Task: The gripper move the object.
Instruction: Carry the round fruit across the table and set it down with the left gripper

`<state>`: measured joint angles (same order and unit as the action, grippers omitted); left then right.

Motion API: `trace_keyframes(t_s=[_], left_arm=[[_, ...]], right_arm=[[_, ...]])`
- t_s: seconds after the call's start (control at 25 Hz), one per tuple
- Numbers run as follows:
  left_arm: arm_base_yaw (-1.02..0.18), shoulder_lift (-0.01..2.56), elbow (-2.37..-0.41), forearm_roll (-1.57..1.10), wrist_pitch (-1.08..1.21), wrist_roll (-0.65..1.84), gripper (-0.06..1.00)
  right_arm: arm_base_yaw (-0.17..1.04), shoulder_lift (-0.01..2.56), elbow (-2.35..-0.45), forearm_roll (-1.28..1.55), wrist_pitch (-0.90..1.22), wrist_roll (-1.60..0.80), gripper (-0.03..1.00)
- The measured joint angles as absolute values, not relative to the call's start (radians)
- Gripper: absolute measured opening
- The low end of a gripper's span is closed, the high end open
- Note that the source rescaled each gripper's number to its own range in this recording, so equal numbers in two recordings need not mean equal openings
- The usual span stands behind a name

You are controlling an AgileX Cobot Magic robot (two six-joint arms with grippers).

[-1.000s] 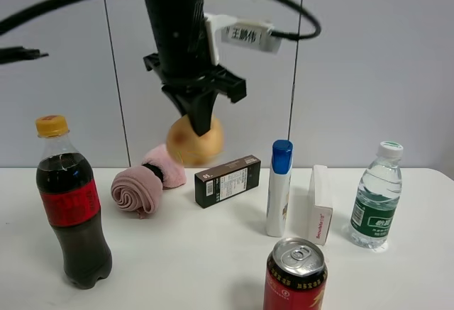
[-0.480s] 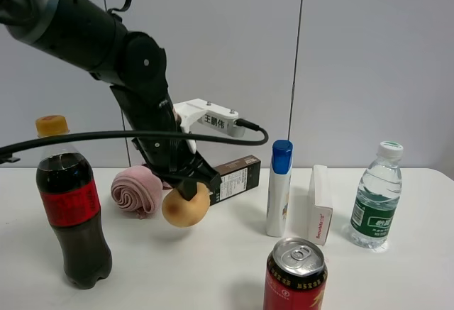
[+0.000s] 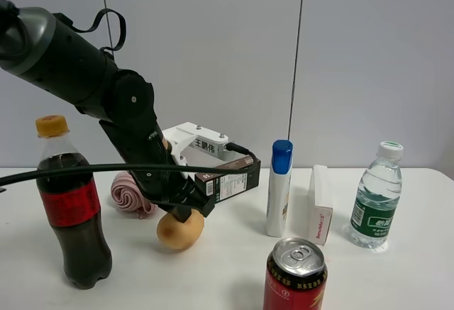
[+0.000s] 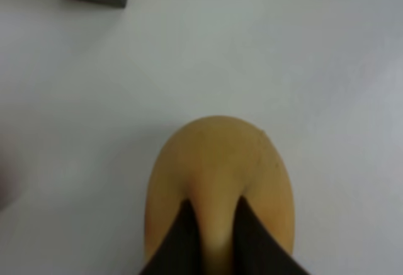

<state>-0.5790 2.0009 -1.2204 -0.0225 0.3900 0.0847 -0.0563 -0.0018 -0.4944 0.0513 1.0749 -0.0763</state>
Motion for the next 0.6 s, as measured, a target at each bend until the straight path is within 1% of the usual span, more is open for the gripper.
trace_keyframes(t_s=[0.32, 0.4, 0.44, 0.52, 0.56, 0.6], left_arm=[[-0.581, 2.008, -1.22, -0.095, 0.387, 0.085, 0.0], [-0.581, 2.018, -1.22, -0.098, 0.386, 0.085, 0.02], [-0.581, 2.024, -1.22, -0.098, 0.386, 0.085, 0.06], [-0.581, 2.029, -1.22, -0.098, 0.384, 0.085, 0.21], [-0.581, 2.03, -1.22, -0.099, 0.383, 0.085, 0.34], [-0.581, 2.03, -1.22, -0.099, 0.382, 0.085, 0.48]], right_arm=[[-0.056, -0.002, -0.494, 0.051, 1.075, -0.076, 1.0], [-0.056, -0.002, -0.494, 0.051, 1.075, -0.076, 1.0], [-0.056, -0.002, -0.494, 0.051, 1.075, -0.076, 1.0], [-0.056, -0.002, -0.494, 0.051, 1.075, -0.076, 1.0], [-0.056, -0.002, -0.494, 0.051, 1.075, -0.076, 1.0], [-0.056, -0.002, -0.494, 0.051, 1.075, -0.076, 1.0]])
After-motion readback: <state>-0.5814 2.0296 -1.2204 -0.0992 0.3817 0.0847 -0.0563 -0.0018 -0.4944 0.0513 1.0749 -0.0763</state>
